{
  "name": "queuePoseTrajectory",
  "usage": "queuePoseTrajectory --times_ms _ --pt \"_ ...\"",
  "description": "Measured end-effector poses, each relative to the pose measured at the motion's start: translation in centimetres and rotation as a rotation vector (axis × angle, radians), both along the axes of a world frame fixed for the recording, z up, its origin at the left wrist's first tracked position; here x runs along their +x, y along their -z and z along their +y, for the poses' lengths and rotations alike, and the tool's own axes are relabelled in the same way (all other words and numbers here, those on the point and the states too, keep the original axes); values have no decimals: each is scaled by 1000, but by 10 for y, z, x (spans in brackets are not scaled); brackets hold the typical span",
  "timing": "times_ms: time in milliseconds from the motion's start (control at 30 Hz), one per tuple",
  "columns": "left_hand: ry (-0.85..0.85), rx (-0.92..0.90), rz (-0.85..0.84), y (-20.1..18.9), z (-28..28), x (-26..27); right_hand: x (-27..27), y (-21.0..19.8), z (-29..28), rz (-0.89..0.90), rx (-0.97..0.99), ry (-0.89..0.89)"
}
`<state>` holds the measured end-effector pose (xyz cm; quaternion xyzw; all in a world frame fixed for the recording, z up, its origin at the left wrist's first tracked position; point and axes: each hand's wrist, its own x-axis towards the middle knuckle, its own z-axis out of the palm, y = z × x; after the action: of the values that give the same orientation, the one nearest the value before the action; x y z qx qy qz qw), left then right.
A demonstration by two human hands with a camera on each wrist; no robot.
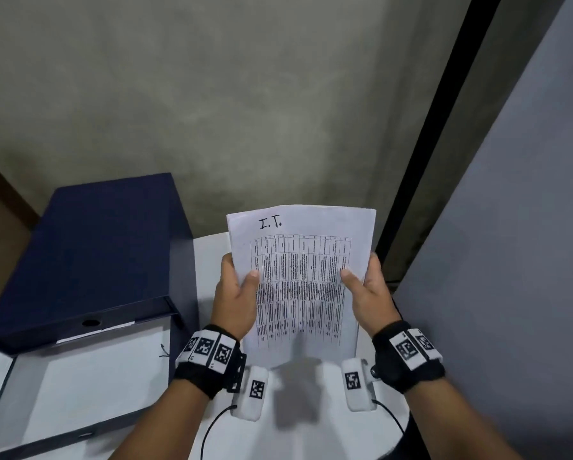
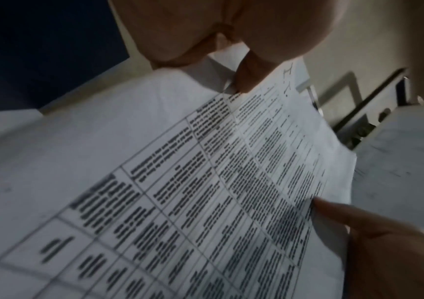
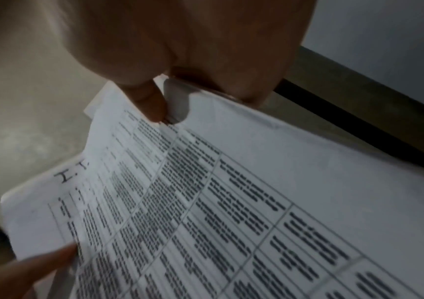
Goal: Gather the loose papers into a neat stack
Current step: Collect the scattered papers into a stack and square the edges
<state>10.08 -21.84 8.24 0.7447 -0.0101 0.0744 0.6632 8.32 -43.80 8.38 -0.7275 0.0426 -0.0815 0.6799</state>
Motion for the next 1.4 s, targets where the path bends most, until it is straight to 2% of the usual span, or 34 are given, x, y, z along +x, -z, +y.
queuePoseTrajectory --times_ms 133,367,600,833,1067,1400 --pt "-32 3 -49 5 0 -6 -8 4 10 -76 -68 65" --pt "-48 96 48 38 7 -13 -26 41 22 10 -110 77" --pt "-54 111 35 32 4 -12 -22 33 29 -78 -101 150" --pt "-38 73 2 34 8 -18 -23 34 24 -63 -78 146" --pt "-80 39 -130 14 11 -9 -14 14 23 -192 2 180" --pt "-53 29 -124 21 17 -3 -10 24 21 -156 -74 175"
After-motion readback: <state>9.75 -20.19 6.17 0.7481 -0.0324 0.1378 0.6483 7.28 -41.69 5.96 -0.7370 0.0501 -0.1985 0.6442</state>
